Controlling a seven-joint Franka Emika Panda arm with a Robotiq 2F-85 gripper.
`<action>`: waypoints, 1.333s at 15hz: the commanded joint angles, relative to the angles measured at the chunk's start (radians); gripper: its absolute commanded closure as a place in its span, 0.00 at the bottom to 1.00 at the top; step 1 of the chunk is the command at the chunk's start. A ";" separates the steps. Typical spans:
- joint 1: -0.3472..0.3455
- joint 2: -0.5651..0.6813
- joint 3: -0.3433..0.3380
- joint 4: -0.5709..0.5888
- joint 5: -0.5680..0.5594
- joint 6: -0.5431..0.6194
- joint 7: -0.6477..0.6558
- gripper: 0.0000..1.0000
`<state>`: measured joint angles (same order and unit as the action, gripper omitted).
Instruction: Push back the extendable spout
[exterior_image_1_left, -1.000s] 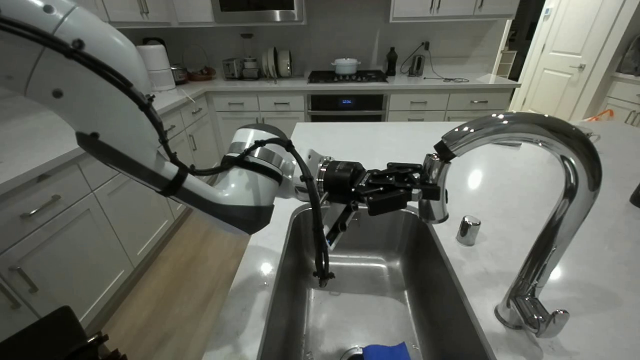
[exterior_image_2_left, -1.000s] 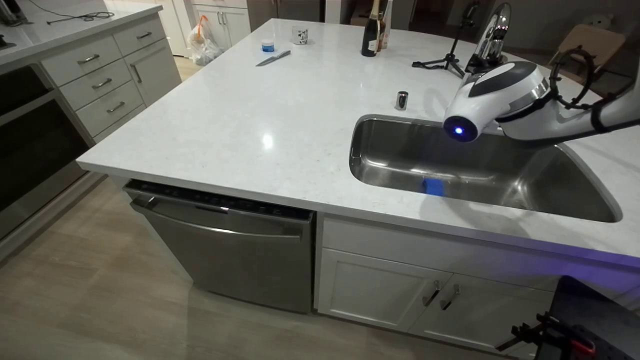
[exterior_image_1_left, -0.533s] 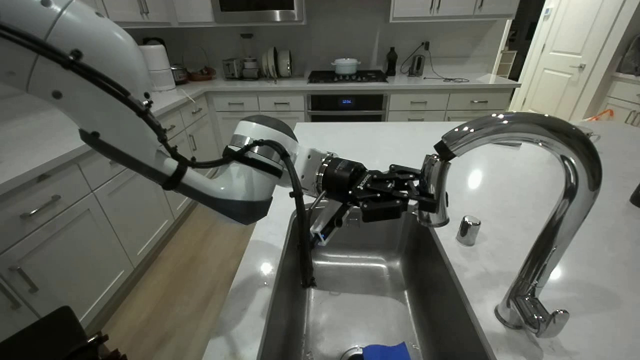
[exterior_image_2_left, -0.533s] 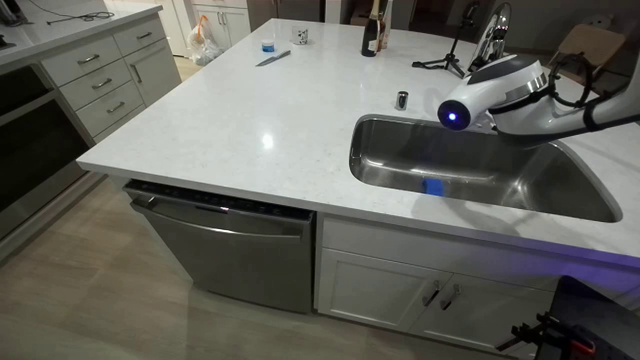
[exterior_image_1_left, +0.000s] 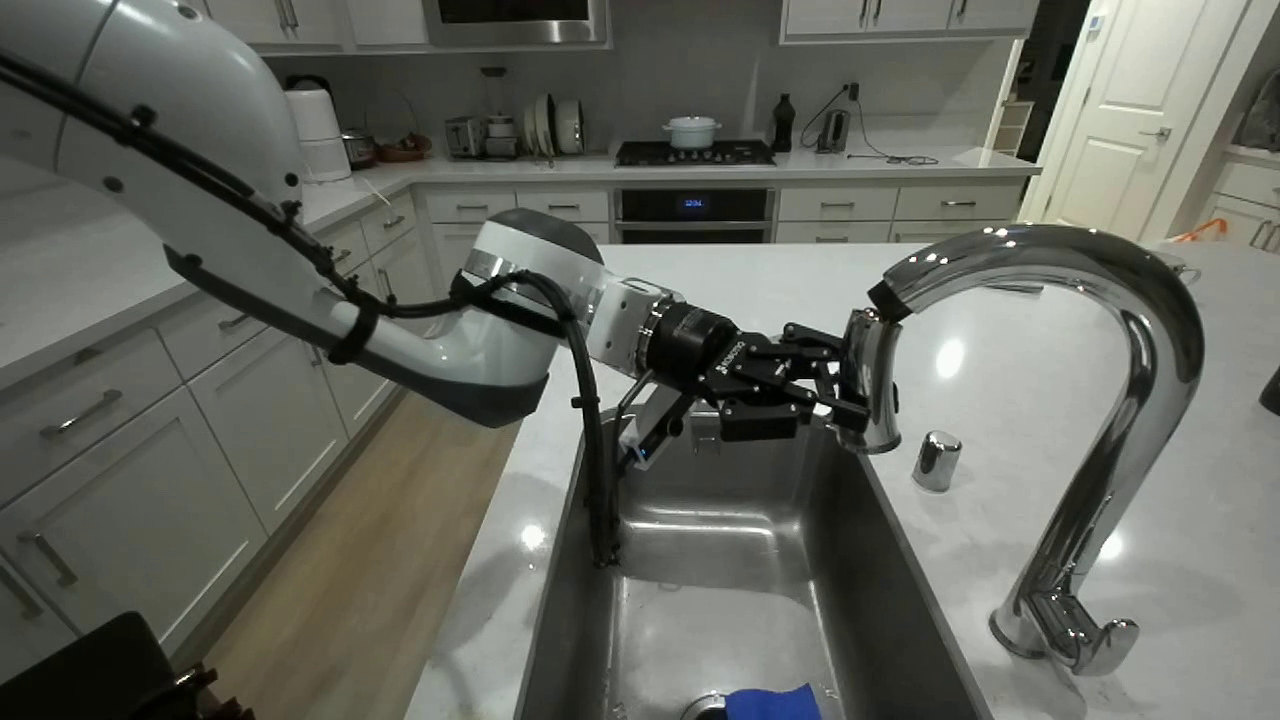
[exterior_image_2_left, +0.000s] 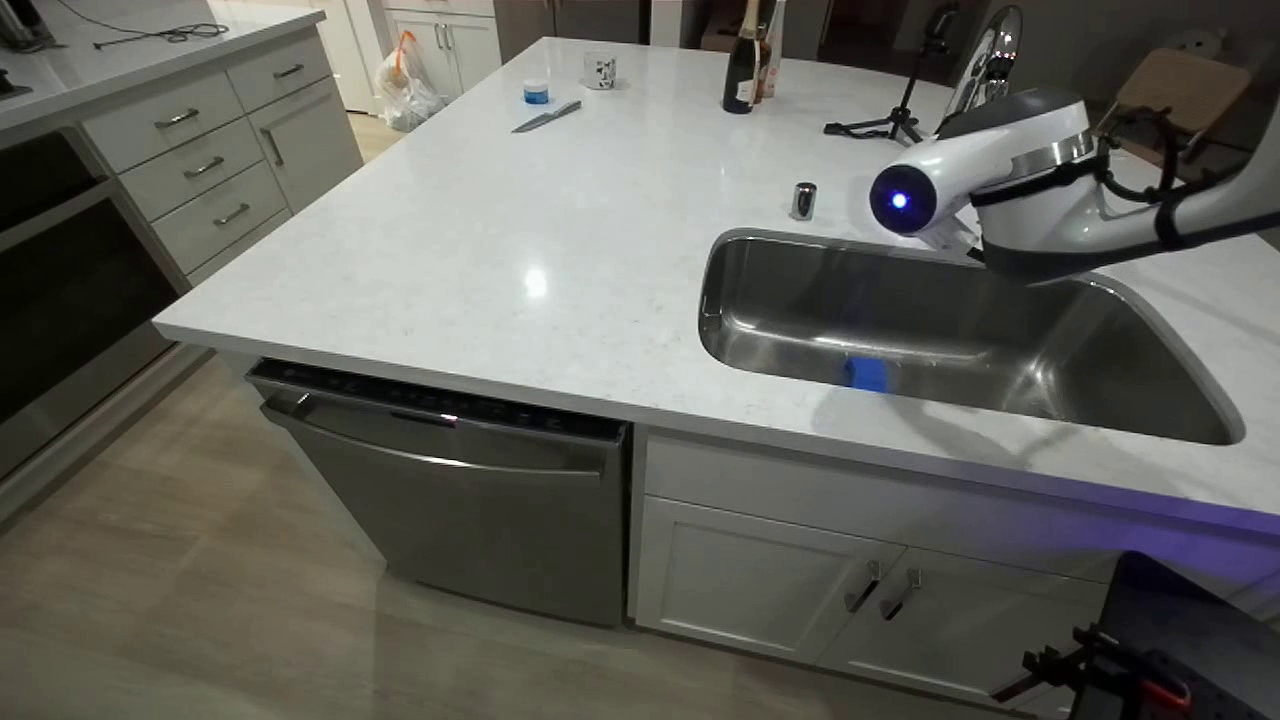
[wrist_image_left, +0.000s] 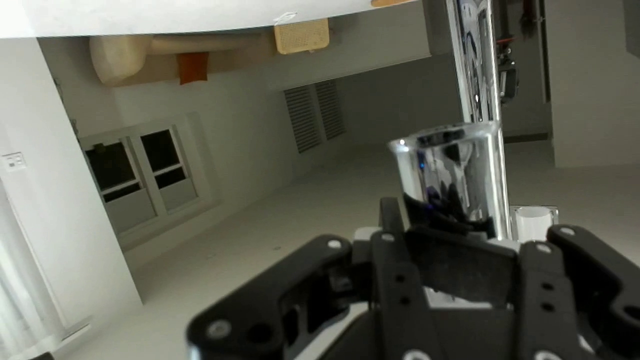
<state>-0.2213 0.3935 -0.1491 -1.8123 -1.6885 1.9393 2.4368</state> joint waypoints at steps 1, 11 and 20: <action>-0.010 0.028 -0.007 0.045 -0.020 0.016 0.009 1.00; 0.003 0.093 -0.014 0.101 -0.084 -0.067 -0.037 0.60; 0.008 0.124 -0.013 0.103 -0.187 -0.134 -0.077 0.00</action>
<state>-0.2139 0.4977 -0.1527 -1.7533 -1.8208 1.8226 2.3960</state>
